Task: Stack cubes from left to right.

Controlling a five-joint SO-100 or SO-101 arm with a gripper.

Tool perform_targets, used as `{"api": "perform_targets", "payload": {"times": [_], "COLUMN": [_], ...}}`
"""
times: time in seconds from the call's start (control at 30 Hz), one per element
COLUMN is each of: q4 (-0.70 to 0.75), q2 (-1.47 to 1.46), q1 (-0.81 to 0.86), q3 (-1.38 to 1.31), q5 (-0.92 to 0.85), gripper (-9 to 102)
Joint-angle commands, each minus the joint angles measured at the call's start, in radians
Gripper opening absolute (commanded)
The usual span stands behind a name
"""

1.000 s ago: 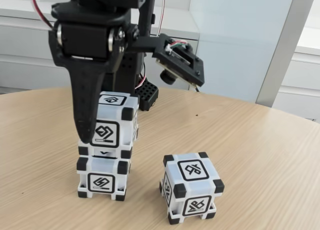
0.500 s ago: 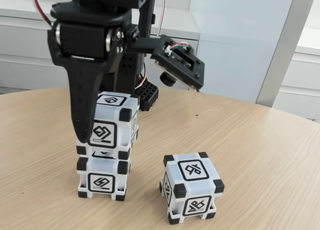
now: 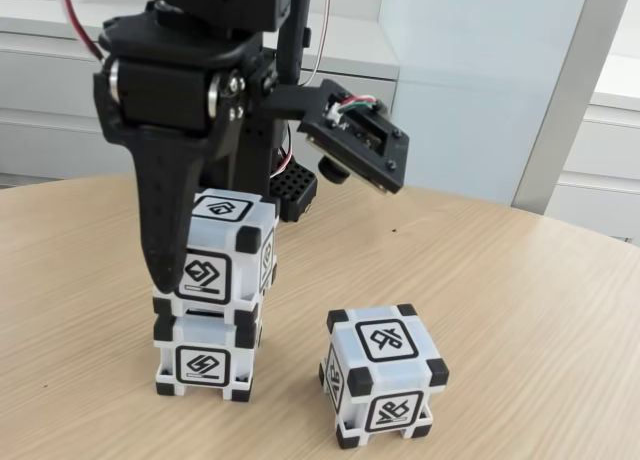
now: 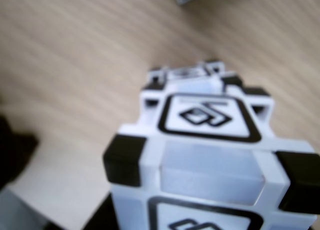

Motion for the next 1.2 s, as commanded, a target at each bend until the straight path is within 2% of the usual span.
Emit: {"api": "perform_targets", "payload": {"times": [0.0, 0.1, 0.23, 0.5, 0.83, 1.17], "q4": [-0.012, -0.012, -0.011, 0.003, 0.006, -0.009], "q2": [-0.002, -0.002, 0.003, 0.04, 0.302, 0.443], "q1": [0.009, 0.009, 0.009, -0.009, -0.031, -0.342], "q3": [-0.008, -0.008, -0.008, -0.008, -0.009, -0.009], "q5": [-0.005, -0.008, -0.012, -0.018, -0.038, -0.173], "gripper": [9, 26, 39, 41, 42, 42]}}
